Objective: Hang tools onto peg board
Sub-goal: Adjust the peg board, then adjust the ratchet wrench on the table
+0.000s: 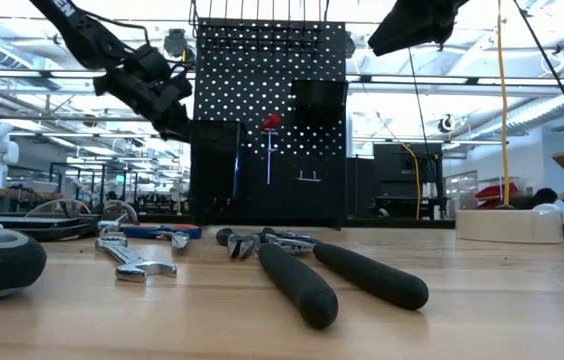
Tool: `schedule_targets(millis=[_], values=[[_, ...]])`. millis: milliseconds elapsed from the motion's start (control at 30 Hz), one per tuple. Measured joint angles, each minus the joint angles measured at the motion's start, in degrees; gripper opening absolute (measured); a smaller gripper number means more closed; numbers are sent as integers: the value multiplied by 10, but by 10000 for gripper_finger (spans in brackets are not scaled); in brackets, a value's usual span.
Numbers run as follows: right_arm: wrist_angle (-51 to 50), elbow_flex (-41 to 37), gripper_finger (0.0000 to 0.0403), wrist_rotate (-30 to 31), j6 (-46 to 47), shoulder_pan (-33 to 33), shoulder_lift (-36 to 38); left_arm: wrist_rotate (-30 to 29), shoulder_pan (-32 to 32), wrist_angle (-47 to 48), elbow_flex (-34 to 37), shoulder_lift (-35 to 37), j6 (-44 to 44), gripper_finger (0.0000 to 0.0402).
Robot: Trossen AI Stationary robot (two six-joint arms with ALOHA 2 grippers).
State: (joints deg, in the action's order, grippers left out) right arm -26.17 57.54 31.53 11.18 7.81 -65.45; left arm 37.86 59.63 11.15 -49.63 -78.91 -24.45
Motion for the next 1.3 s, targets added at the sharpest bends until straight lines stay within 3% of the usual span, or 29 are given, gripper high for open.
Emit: schedule_targets(millis=[533, 833, 933, 1067, 1300], values=[[-20, 0, 185, -1, 27, 0, 0, -8, 38, 108, 0, 112, -13, 123], [-56, 0, 185, -1, 40, 0, 0, 5, 27, 136, 0, 233, 88, 123], [-62, 0, 185, -2, 58, 3, 0, 36, -10, 137, 0, 281, 130, 123], [-57, 0, 185, -1, 58, 8, 0, 33, -100, 138, 11, 337, 174, 123], [-47, -1, 185, -1, 76, 9, -3, -93, -296, 99, 71, 388, 250, 123]])
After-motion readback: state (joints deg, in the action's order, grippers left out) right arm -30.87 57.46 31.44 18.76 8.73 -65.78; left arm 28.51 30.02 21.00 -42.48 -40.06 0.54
